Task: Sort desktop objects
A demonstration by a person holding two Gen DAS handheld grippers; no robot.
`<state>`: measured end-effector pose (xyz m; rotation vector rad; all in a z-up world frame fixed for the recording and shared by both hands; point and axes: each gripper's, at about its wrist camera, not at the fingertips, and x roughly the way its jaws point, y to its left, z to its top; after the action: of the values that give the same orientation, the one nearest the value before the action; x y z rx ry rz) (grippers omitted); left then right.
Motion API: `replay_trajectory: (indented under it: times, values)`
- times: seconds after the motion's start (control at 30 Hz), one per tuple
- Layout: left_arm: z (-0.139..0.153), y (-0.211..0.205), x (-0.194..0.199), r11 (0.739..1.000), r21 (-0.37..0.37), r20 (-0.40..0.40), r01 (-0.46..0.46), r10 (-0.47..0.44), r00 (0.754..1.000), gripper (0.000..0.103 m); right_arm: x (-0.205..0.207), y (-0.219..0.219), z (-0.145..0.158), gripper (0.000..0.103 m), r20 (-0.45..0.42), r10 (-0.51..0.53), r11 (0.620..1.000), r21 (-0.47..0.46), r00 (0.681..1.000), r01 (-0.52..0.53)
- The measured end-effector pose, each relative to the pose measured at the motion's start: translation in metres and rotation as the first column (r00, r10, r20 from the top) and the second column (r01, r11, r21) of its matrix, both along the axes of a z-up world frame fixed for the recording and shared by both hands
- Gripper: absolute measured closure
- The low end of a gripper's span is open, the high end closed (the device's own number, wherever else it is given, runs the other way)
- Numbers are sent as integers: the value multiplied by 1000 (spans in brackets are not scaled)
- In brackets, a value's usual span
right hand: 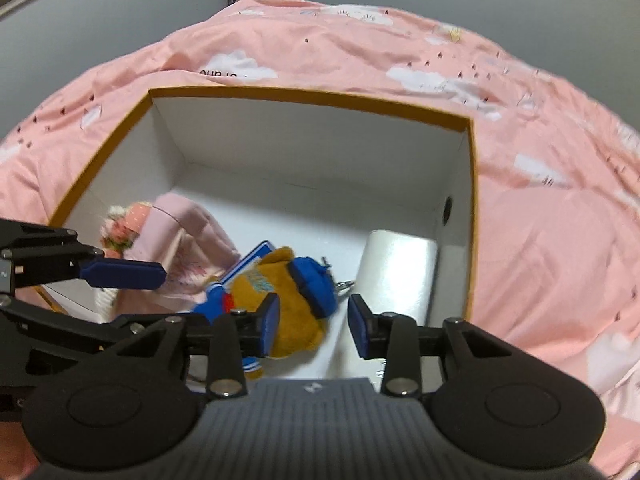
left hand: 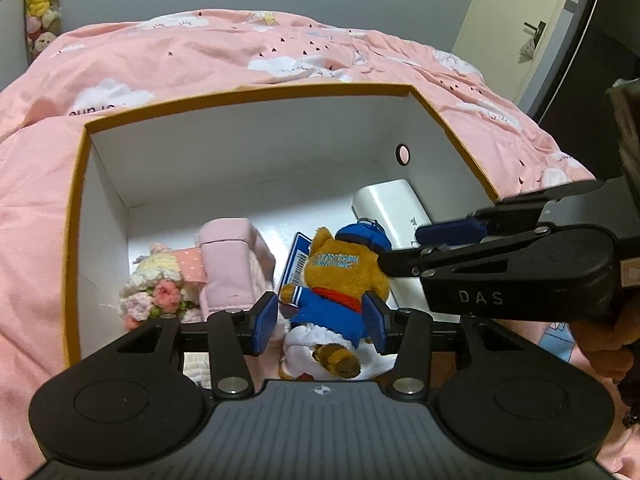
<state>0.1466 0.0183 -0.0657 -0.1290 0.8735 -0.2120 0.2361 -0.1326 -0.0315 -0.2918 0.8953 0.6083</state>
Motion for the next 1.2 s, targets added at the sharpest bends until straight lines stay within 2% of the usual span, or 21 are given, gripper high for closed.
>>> replay_trajectory:
  times: [0.13, 0.33, 0.47, 0.67, 0.83, 1.03, 1.2]
  values:
    - [4, 6, -4, 1000, -11, 8, -24, 24, 1000, 49, 4, 0, -4, 62, -96, -15, 998, 67, 995, 22]
    - [7, 16, -9, 997, -23, 10, -67, 68, 998, 50, 5, 14, -21, 66, -188, -22, 996, 79, 982, 37]
    - [5, 19, -13, 996, -33, 0, -81, 81, 997, 50, 0, 22, -26, 68, -169, -13, 998, 56, 986, 23]
    - [3, 20, -14, 995, -34, -3, -89, 89, 996, 50, -1, 22, -28, 69, -177, 3, 998, 68, 984, 9]
    - [5, 18, -20, 996, -34, 15, -86, 87, 996, 50, -9, 20, -20, 69, -108, 5, 999, 47, 994, 0]
    - [10, 15, -33, 993, -69, 46, -98, 101, 994, 50, -29, 14, -3, 54, 69, -6, 1000, 11, 998, 5]
    - [20, 7, -47, 993, -54, 100, -103, 108, 989, 50, -47, 3, 11, 44, 177, -44, 998, 41, 983, 37]
